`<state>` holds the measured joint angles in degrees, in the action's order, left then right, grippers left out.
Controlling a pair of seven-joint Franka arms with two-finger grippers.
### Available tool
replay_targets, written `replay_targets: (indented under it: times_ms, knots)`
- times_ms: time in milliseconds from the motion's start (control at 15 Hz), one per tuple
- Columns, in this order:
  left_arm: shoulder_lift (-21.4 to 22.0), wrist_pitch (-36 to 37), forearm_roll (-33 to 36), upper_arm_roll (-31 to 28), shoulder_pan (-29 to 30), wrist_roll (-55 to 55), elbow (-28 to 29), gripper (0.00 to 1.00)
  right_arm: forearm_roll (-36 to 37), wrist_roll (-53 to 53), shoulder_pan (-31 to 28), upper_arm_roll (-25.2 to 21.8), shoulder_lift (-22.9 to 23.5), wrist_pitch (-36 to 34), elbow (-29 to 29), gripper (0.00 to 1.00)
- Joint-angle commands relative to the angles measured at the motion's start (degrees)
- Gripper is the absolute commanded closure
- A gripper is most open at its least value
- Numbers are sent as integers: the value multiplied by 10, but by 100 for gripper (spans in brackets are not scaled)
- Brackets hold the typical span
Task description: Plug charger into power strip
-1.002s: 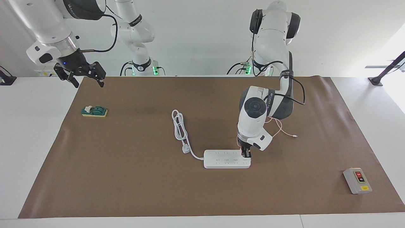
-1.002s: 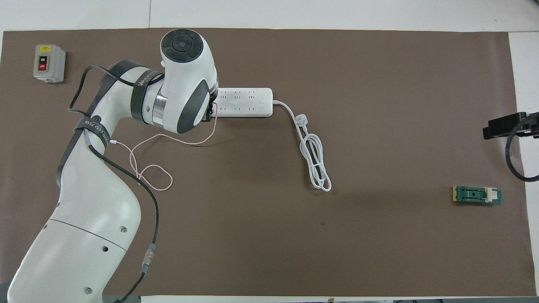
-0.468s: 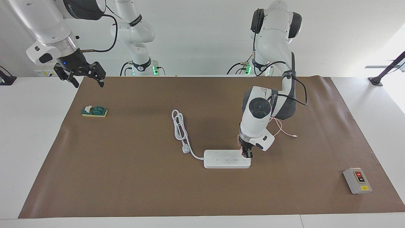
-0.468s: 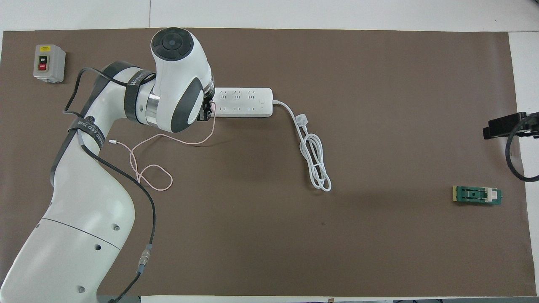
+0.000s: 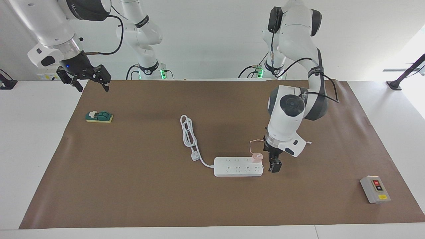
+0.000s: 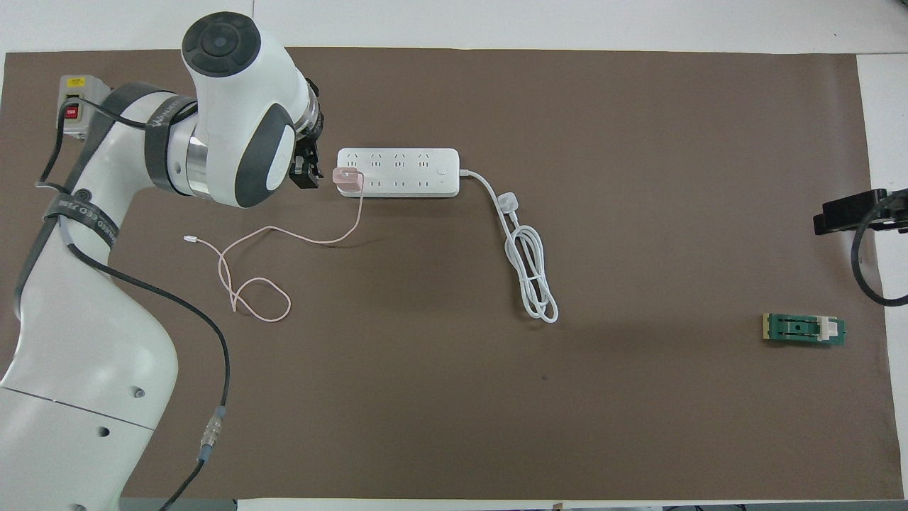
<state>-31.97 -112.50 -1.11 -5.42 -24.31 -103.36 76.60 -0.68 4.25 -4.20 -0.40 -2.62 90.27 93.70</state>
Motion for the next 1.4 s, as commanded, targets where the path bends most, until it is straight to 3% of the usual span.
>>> replay_targets:
  times_ms: [0, 668, 1002, 1136, 1336]
  knots:
    - [26, 55, 8, 0, 16, 87, -4, 0, -3, 14, -12, 6, -6, -1, 5, 0]
    - [126, 186, 2, 1, 170, 653, 7, 0, -3, 15, -13, 6, -6, -1, 3, 0]
    - [199, 253, 2, 1, 225, 839, 36, 0, -3, 14, -12, 6, -8, -2, 4, 0]
    - [254, 278, 6, 1, 237, 935, 71, 0, -3, 9, -12, 6, -9, -3, 6, 0]
    - [277, 285, 5, 1, 247, 970, 80, 0, -3, 9, -11, 6, -10, -3, 7, 0]
